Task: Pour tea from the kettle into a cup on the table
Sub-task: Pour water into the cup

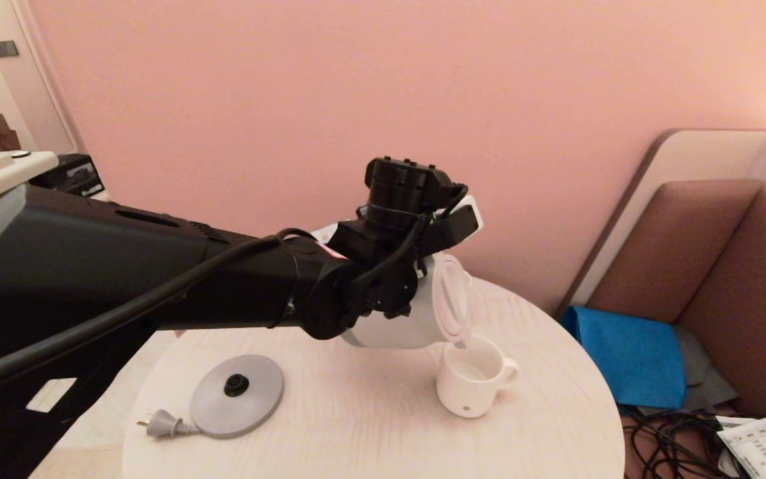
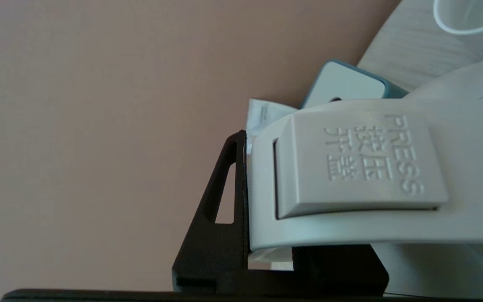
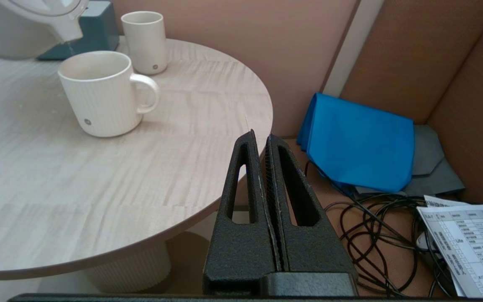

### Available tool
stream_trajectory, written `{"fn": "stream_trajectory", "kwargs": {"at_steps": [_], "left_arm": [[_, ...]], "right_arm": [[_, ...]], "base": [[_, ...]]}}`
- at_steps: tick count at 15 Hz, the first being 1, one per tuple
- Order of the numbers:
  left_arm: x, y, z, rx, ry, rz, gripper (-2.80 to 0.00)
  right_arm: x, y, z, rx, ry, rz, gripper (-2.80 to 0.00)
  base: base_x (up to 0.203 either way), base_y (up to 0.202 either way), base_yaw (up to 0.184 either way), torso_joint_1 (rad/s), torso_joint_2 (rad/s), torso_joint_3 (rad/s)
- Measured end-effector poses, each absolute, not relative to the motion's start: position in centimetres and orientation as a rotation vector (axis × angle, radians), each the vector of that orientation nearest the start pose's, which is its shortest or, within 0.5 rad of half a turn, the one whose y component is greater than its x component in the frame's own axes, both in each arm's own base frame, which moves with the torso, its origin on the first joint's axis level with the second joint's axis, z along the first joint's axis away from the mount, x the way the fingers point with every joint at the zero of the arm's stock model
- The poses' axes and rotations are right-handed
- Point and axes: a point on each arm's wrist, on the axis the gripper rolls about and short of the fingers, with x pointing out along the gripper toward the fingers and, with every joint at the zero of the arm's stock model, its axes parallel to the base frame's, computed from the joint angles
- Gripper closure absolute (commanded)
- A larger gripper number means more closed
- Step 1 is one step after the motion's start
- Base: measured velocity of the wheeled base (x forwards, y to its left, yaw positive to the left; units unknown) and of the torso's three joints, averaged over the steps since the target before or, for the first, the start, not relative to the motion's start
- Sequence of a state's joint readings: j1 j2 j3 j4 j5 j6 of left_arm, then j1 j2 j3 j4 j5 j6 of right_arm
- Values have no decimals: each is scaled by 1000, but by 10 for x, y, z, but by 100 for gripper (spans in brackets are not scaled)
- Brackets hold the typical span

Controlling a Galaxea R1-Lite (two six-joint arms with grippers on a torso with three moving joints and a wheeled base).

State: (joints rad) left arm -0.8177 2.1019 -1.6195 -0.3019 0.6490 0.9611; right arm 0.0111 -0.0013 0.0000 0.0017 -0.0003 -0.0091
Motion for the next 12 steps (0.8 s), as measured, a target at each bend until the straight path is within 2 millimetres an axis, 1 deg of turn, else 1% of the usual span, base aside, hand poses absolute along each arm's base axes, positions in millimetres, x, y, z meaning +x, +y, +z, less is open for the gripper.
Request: {"fn": "stream_trajectory", "kwargs": {"at_steps": [3,12], "left_arm": [[312,-315,233,1083,19,-214,0],[311,-321,233,1123,4,-221,0]], "right_arm": [[-23,0,75,-9,0,11,0],[-23,0,75,-9,0,11,0]], "base": [[0,0,0,0,0,0],[0,0,0,0,0,0]]}}
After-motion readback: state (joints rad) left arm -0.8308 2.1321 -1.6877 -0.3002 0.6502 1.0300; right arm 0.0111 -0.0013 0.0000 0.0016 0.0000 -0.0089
